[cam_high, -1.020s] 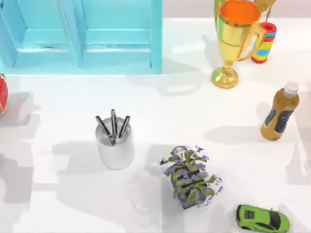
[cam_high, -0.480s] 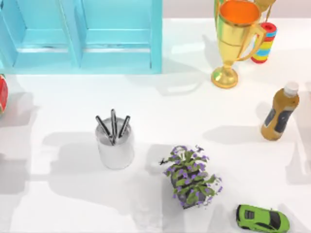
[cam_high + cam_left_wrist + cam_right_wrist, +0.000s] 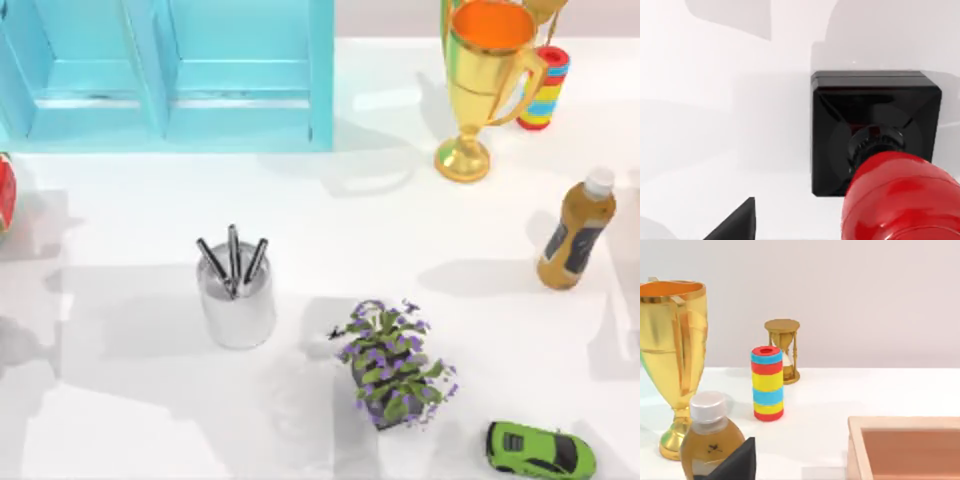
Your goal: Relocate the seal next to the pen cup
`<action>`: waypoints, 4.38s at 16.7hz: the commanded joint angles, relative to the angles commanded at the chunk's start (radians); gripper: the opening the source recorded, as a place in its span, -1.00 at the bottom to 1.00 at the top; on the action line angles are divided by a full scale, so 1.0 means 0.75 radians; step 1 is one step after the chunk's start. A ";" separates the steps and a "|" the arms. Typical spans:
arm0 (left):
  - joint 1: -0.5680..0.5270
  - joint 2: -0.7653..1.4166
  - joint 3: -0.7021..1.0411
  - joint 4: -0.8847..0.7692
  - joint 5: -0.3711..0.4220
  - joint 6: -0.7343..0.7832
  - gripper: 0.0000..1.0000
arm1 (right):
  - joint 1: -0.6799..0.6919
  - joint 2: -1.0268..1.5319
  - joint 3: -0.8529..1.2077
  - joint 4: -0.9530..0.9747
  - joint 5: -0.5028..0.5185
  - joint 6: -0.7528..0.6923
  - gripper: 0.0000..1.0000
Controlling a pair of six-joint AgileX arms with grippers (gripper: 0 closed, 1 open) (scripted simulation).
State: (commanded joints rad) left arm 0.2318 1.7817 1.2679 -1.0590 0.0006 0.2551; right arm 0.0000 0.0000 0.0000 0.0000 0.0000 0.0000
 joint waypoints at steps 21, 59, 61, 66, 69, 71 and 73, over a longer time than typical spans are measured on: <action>0.004 0.054 -0.167 0.223 0.000 0.005 -0.81 | 0.000 0.000 0.000 0.000 0.000 0.000 1.00; -0.737 0.165 0.558 -0.389 0.001 -0.735 -1.00 | 0.000 0.000 0.000 0.000 0.000 0.000 1.00; -0.738 0.166 0.558 -0.389 0.001 -0.735 -1.00 | 0.000 0.000 0.000 0.000 0.000 0.000 1.00; -0.735 0.163 0.507 -0.340 0.001 -0.732 -1.00 | 0.000 0.000 0.000 0.000 0.000 0.000 1.00; -0.737 0.167 0.480 -0.310 0.001 -0.734 -1.00 | 0.000 0.000 0.000 0.000 0.000 0.000 1.00; -0.737 0.167 0.480 -0.310 0.001 -0.734 -1.00 | 0.000 0.000 0.000 0.000 0.000 0.000 1.00; -0.737 0.167 0.480 -0.310 0.001 -0.734 -0.70 | 0.000 0.000 0.000 0.000 0.000 0.000 1.00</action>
State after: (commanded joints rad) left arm -0.3208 1.9069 1.6278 -1.2913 0.0015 -0.2955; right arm 0.0000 0.0000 0.0000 0.0000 0.0000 0.0000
